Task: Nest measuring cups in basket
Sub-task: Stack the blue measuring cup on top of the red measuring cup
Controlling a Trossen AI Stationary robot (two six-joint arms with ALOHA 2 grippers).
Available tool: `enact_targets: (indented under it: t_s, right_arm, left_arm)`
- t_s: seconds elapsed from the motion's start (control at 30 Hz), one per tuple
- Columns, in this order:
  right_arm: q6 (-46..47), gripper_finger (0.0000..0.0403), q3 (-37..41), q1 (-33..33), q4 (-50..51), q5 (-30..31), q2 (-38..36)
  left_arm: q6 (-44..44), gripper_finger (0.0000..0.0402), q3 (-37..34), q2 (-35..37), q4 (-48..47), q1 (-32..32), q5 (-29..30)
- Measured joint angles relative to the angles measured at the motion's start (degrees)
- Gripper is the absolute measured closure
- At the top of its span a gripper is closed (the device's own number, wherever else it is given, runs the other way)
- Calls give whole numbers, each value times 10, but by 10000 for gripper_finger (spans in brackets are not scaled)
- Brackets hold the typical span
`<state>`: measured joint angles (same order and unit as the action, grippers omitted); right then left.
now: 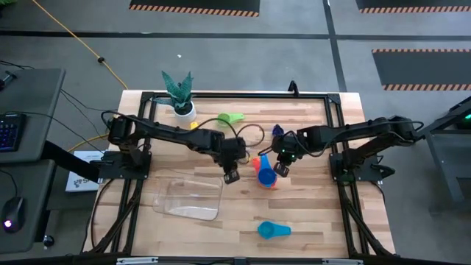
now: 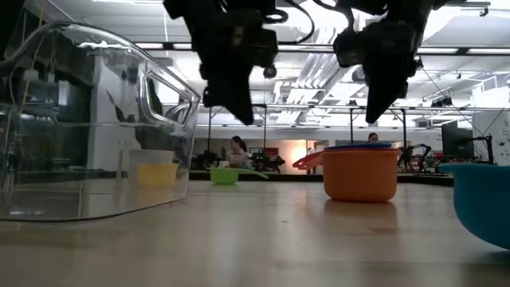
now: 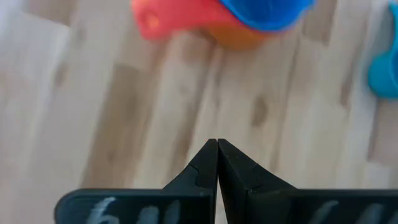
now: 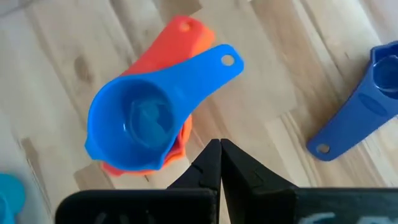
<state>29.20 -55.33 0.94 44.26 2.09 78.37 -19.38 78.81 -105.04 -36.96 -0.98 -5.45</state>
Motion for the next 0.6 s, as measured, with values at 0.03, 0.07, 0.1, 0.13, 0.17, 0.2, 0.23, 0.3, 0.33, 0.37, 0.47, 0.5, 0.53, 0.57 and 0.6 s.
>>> enact_targets:
  t_s: [0.03, 0.07, 0.1, 0.13, 0.17, 0.2, 0.23, 0.3, 0.33, 0.37, 0.47, 0.5, 0.53, 0.57, 0.6]
  right_arm:
    - [7, 403, 0, -3, 1, 0, 0]
    - [14, 403, 0, -6, 3, 0, 0]
    - [21, 403, 0, -9, 4, 0, 0]
    - [26, 403, 0, -13, 9, 1, 0]
    - [30, 403, 0, -18, 21, 3, 0]
    - [35, 403, 0, -24, 35, 5, 0]
    - [42, 403, 0, -31, 46, 8, 3]
    - [54, 403, 0, -46, 70, 13, 8]
    - [55, 403, 0, -54, 78, 10, 13]
    - [55, 403, 0, -61, 70, 4, 20]
    - [50, 403, 0, -75, 64, -11, 42]
    - [50, 403, 0, -78, 56, -13, 52]
    - [43, 403, 0, -81, 49, -13, 64]
    - [32, 403, 0, -81, 47, -13, 75]
    - [21, 403, 0, -81, 40, -14, 86]
  left_arm:
    - [-1, 401, 0, -4, 18, 6, -1]
    - [-2, 401, 0, -8, 33, 14, -2]
    - [-3, 401, 0, -10, 32, 22, -7]
    - [-3, 401, 0, -16, 35, 27, -14]
    - [-3, 401, 1, -25, 48, 32, -23]
    - [-2, 401, 2, -35, 53, 37, -28]
    - [-1, 401, 1, -47, 48, 39, -32]
    - [0, 401, -1, -72, 67, 38, -49]
    - [0, 401, 0, -85, 83, 37, -59]
    - [0, 401, 0, -94, 89, 34, -67]
    - [-12, 401, 0, -119, 106, 27, -63]
    - [-14, 401, 0, -123, 108, 26, -61]
    - [-15, 401, -1, -126, 111, 26, -61]
    - [-15, 401, -1, -129, 126, 26, -60]
    - [-15, 401, 0, -130, 140, 25, -57]
